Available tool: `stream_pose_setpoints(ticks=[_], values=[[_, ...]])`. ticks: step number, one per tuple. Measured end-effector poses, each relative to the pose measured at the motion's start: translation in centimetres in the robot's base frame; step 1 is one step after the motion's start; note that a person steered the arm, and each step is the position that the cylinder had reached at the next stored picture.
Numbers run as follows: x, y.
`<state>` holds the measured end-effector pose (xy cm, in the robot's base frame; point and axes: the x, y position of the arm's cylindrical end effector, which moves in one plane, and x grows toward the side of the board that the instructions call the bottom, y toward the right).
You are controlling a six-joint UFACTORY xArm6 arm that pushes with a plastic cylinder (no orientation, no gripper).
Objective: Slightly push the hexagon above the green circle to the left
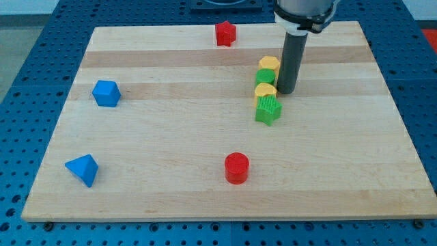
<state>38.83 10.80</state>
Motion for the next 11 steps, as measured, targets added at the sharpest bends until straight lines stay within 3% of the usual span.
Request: stream_pose_setpoints(ticks=[3,6,11], values=[[-0.6,1.9],[-4.0,1.9],[-4.4,-0.6]])
